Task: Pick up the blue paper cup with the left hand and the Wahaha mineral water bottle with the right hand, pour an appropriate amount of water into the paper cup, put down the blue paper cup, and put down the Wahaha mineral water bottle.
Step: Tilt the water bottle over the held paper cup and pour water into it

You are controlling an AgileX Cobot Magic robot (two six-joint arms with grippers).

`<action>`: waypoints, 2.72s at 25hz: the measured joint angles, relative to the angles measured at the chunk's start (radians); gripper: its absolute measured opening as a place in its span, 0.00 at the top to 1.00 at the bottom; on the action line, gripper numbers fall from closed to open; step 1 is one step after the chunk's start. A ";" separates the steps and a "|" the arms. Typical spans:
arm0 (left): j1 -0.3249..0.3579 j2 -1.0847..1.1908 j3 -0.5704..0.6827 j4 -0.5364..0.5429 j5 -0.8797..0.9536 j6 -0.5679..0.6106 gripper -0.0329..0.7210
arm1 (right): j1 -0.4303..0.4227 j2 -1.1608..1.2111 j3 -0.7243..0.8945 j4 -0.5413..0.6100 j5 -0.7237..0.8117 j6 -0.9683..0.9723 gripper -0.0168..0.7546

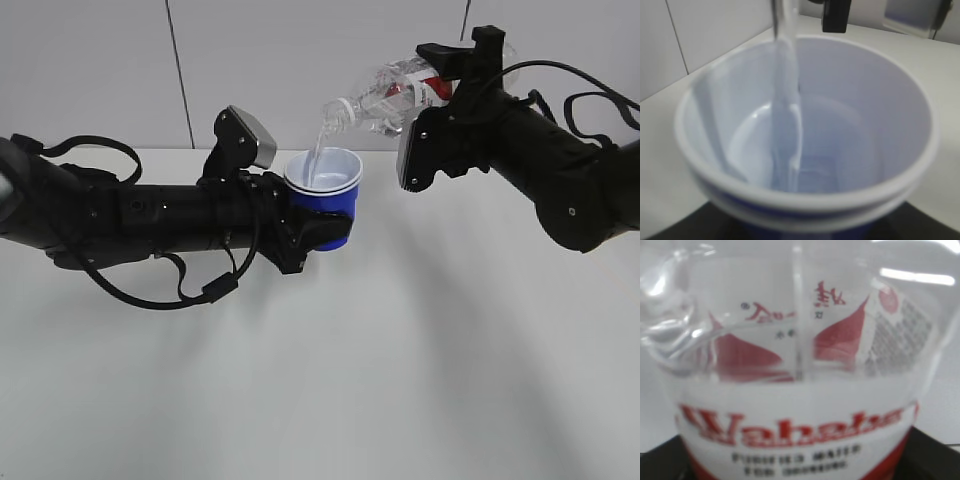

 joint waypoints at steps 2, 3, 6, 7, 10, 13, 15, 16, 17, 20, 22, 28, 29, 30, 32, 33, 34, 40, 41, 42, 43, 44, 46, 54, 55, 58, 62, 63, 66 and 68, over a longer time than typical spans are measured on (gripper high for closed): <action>0.000 0.000 0.000 0.000 0.000 0.000 0.47 | 0.000 0.000 0.000 -0.002 0.000 0.000 0.37; 0.000 0.000 0.000 0.000 0.000 0.000 0.47 | 0.000 0.000 0.000 -0.004 0.000 0.000 0.37; 0.000 0.000 0.000 0.005 0.000 0.000 0.47 | 0.000 0.000 0.000 -0.004 0.000 -0.002 0.37; 0.000 0.000 0.000 0.004 0.000 0.000 0.47 | 0.000 0.000 0.000 -0.004 0.000 -0.002 0.37; 0.000 0.000 0.000 0.007 0.000 0.000 0.47 | 0.000 0.000 0.000 -0.004 0.000 -0.002 0.37; 0.000 0.000 0.000 0.007 0.000 0.000 0.47 | 0.000 0.000 0.000 -0.004 0.004 -0.002 0.37; 0.000 0.000 0.000 0.007 0.000 0.000 0.47 | 0.000 0.000 0.000 -0.004 0.006 -0.002 0.37; 0.000 0.000 0.000 0.007 0.000 0.000 0.47 | 0.000 0.000 0.000 -0.004 0.006 -0.002 0.37; 0.000 0.000 0.000 0.007 0.000 0.000 0.47 | 0.000 0.000 0.000 -0.004 0.006 -0.002 0.37; 0.000 0.000 0.000 0.007 0.000 0.000 0.47 | 0.000 0.000 0.000 -0.004 0.006 -0.012 0.37; 0.000 0.000 0.000 0.009 0.000 0.000 0.47 | 0.000 0.000 0.000 -0.004 0.006 -0.022 0.37; 0.000 0.000 0.000 0.009 0.000 0.000 0.47 | 0.000 0.000 0.000 -0.004 0.006 -0.025 0.37; 0.000 0.000 0.000 0.011 0.000 0.000 0.47 | 0.000 0.000 0.000 -0.004 0.006 -0.025 0.37; 0.000 0.000 0.000 0.011 0.000 0.000 0.47 | 0.000 0.000 0.000 -0.004 0.006 -0.026 0.37; 0.000 0.000 0.000 0.011 0.000 0.000 0.47 | 0.000 0.000 0.000 -0.004 0.006 -0.026 0.37; 0.000 0.000 0.000 0.011 0.000 0.000 0.47 | 0.000 0.000 0.000 -0.004 0.006 -0.026 0.37; 0.000 0.000 0.000 0.011 0.000 0.000 0.47 | 0.000 0.000 0.000 -0.004 0.006 -0.026 0.37; 0.000 0.000 0.000 0.013 0.000 0.000 0.47 | 0.000 0.000 0.000 -0.004 0.006 -0.026 0.37; 0.000 0.000 0.000 0.013 0.000 0.000 0.47 | 0.000 0.000 0.000 -0.004 0.006 -0.027 0.37; 0.000 0.000 0.000 0.013 0.000 0.000 0.47 | 0.000 0.000 0.000 -0.004 0.006 -0.028 0.37; 0.000 0.000 0.000 0.013 0.000 0.000 0.47 | 0.000 0.000 0.000 -0.004 0.006 -0.028 0.37; 0.000 0.000 0.000 0.013 0.000 0.000 0.47 | 0.000 0.000 0.000 -0.004 0.006 -0.029 0.37; 0.000 0.000 0.000 0.013 0.000 0.000 0.47 | 0.000 0.000 0.000 -0.004 0.006 -0.033 0.37; 0.000 0.000 0.000 0.013 0.000 0.000 0.47 | 0.000 0.000 0.000 -0.004 0.006 -0.047 0.37; 0.000 0.000 0.000 0.013 0.000 0.000 0.47 | 0.000 0.000 0.000 -0.004 0.006 -0.051 0.37; 0.000 0.000 0.000 0.013 0.000 0.000 0.47 | 0.000 0.000 0.000 -0.004 0.006 -0.052 0.37; 0.000 0.000 0.000 0.013 0.000 0.000 0.47 | 0.000 0.000 0.000 -0.004 0.006 -0.053 0.37; 0.000 0.000 0.000 0.013 0.000 0.000 0.47 | 0.000 0.000 0.000 -0.004 0.006 -0.053 0.37; 0.000 0.000 0.000 0.013 0.000 0.000 0.47 | 0.000 0.000 0.000 -0.004 0.006 -0.054 0.37; 0.000 0.000 0.000 0.013 0.000 0.000 0.47 | 0.000 0.000 0.000 -0.004 0.006 -0.056 0.37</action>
